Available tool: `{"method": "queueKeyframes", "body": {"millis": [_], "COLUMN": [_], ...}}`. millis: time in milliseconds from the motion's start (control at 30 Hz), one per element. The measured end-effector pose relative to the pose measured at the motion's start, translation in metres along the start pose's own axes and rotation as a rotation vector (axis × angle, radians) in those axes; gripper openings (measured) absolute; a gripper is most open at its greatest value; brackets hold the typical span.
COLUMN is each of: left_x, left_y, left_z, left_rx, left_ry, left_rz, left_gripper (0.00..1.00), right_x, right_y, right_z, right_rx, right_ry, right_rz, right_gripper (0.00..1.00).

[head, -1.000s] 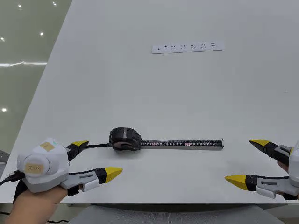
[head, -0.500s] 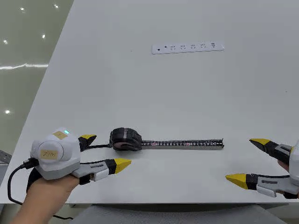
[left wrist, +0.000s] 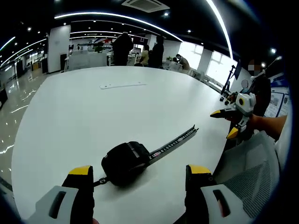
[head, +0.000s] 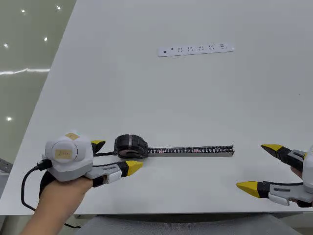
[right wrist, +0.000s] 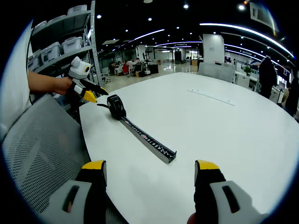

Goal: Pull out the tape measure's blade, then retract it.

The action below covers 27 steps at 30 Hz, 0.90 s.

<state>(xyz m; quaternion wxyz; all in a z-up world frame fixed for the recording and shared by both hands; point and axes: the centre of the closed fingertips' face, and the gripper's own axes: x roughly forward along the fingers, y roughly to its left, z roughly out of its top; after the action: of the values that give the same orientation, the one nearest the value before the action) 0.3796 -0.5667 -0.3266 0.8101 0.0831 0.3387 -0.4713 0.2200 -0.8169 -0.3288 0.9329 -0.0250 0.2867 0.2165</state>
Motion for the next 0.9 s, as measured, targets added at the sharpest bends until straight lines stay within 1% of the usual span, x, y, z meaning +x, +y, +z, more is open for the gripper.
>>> {"method": "queueKeyframes", "body": {"millis": [67, 233, 267, 433, 667, 767, 833, 900], "left_x": [0.003, 0.011, 0.012, 0.017, 0.024, 0.026, 0.027, 0.03], "left_y": [0.0, 0.002, 0.002, 0.002, 0.002, 0.004, 0.003, 0.004], "left_z": [-0.001, -0.005, -0.007, -0.012, -0.014, -0.014, -0.013, -0.015], "left_rx": [-0.002, -0.016, -0.017, -0.03, -0.05, -0.06, -0.069, -0.068], "left_ry": [0.006, 0.012, 0.02, 0.034, 0.04, 0.04, 0.039, 0.045], "left_rz": [0.002, 0.007, 0.01, 0.012, 0.016, 0.023, 0.022, 0.026], "left_gripper": [0.78, 0.77, 0.77, 0.77, 0.77, 0.77, 0.77, 0.76], "right_x": [-0.001, -0.001, -0.001, -0.001, -0.001, 0.0, 0.0, 0.0], "right_y": [0.0, 0.0, 0.0, 0.0, -0.003, -0.005, -0.005, -0.005], "right_z": [0.002, 0.0, 0.0, 0.0, -0.001, -0.002, -0.002, -0.002], "right_rx": [0.005, 0.004, 0.007, 0.013, 0.015, 0.023, 0.022, 0.023], "right_ry": [-0.011, -0.003, -0.003, -0.007, -0.01, -0.015, -0.014, -0.014], "right_rz": [-0.001, 0.002, 0.004, 0.01, 0.008, 0.008, 0.008, 0.009], "right_gripper": [0.76, 0.77, 0.77, 0.77, 0.77, 0.77, 0.77, 0.77]}}
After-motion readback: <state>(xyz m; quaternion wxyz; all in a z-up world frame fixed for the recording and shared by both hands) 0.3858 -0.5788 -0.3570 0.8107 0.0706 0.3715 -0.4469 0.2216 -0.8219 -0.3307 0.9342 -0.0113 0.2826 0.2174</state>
